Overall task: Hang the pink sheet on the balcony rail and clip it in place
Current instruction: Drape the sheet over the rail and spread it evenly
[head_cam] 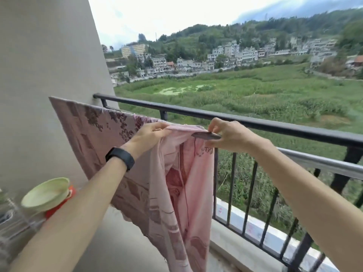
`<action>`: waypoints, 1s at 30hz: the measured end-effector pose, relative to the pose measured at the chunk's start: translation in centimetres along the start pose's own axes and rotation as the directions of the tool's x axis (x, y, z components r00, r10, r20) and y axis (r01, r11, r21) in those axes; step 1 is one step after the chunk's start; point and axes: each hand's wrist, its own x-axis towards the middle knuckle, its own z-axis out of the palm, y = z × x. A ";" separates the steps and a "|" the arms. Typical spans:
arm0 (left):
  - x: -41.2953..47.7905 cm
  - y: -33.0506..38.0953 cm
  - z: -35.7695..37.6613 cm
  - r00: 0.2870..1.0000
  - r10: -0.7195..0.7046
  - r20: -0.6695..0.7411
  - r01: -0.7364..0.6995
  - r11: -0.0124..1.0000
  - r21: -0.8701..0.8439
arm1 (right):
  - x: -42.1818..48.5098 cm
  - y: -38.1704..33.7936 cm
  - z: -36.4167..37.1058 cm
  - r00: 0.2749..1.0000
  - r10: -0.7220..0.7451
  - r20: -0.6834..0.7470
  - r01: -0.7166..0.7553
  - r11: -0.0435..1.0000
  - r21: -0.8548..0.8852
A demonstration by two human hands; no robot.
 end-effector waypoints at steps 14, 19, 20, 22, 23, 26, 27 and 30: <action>4.3 -3.1 -14.6 0.861 0.412 -0.297 -0.033 0.629 0.777 | 14.1 -8.9 3.1 0.919 -0.065 -0.389 0.123 0.985 0.124; 4.5 -3.7 -20.7 0.818 0.480 -0.317 0.144 0.363 0.921 | 19.1 -14.3 5.2 0.840 -0.145 -0.523 0.262 0.952 0.158; 4.2 -4.2 -21.7 0.813 0.474 -0.337 0.189 0.332 0.924 | 20.0 -15.1 5.9 0.841 -0.169 -0.513 0.285 0.946 0.155; 3.7 -5.6 -23.1 0.803 0.435 -0.408 0.285 0.320 0.903 | 21.3 -16.2 7.2 0.853 -0.231 -0.468 0.329 0.934 0.137; 3.5 -6.5 -23.5 0.797 0.400 -0.453 0.331 0.337 0.881 | 22.1 -16.6 8.1 0.854 -0.269 -0.446 0.349 0.931 0.106; 4.3 -9.5 -24.2 0.760 0.174 -0.627 0.406 0.625 0.666 | 25.6 -18.0 10.3 0.851 -0.348 -0.393 0.371 0.929 -0.020; 4.8 -10.5 -24.4 0.754 0.029 -0.657 0.404 0.767 0.498 | 27.0 -18.7 10.9 0.847 -0.347 -0.403 0.364 0.931 -0.036; 6.5 -14.9 -25.6 0.789 -0.201 -0.581 0.371 0.909 0.190 | 31.9 -20.8 13.0 0.868 -0.213 -0.448 0.238 0.971 -0.001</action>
